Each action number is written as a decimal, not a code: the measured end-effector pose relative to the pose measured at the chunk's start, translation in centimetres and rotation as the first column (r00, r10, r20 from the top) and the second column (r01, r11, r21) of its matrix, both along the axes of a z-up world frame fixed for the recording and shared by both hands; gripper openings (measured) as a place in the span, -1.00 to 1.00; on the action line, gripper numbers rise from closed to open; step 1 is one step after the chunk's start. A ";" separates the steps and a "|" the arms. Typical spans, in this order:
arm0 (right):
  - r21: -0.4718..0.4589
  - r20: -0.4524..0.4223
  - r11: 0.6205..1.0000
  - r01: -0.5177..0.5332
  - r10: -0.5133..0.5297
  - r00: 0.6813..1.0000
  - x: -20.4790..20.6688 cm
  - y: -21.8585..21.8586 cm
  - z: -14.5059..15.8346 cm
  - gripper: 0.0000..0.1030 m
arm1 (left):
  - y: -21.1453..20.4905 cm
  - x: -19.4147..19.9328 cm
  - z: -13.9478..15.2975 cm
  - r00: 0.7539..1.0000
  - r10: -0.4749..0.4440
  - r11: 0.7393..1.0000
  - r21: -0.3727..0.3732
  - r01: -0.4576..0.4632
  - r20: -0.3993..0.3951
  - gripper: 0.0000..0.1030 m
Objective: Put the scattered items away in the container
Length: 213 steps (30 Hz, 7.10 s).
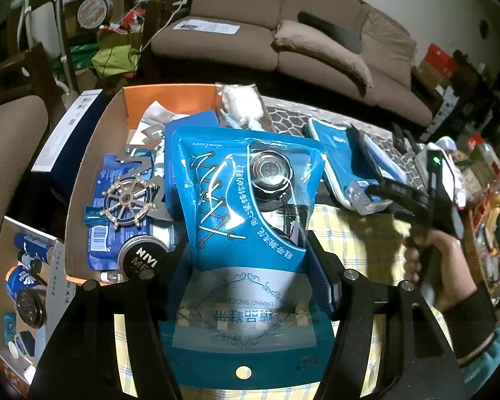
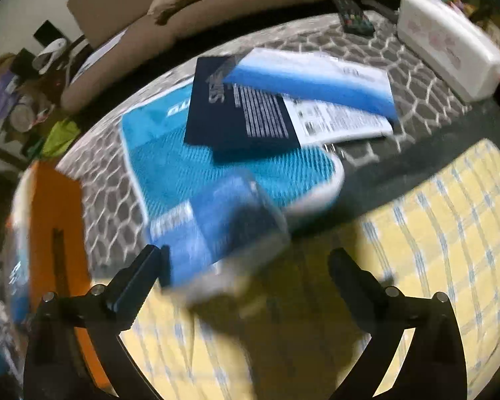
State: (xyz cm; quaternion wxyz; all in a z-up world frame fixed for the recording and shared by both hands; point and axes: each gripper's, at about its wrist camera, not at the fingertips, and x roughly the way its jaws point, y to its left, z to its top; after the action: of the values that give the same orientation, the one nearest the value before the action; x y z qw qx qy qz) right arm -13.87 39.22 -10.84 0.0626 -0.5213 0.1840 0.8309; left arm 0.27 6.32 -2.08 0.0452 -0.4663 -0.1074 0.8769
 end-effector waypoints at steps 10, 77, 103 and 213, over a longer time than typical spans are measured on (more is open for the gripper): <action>0.228 -0.020 0.970 -0.084 0.091 0.996 -3.9 -3.7 -0.2 0.99 | 0.0 -0.1 0.3 1.000 -0.003 1.000 0.002 0.003 -0.003 0.16; 0.145 -0.364 0.868 -0.474 0.492 0.791 7.4 -19.3 19.7 1.00 | -10.0 -0.3 3.3 0.974 0.212 0.971 0.129 -0.201 -0.078 0.16; 0.115 -0.168 0.822 -0.558 0.569 0.805 0.1 -26.9 9.0 1.00 | -10.9 -4.1 -2.5 0.966 0.240 0.971 -0.045 -0.237 0.095 0.16; 0.572 0.005 0.771 -0.278 0.337 0.942 -0.8 -4.3 3.6 0.64 | -8.8 -4.2 -1.3 0.982 0.146 0.980 0.116 -0.160 0.118 0.64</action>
State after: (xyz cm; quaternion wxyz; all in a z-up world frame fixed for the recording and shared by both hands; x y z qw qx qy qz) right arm -14.69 34.89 -7.22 0.0682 -0.4607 -0.1552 0.8712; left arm -3.92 -2.51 -3.37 0.0008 -0.5001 -0.2000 0.8426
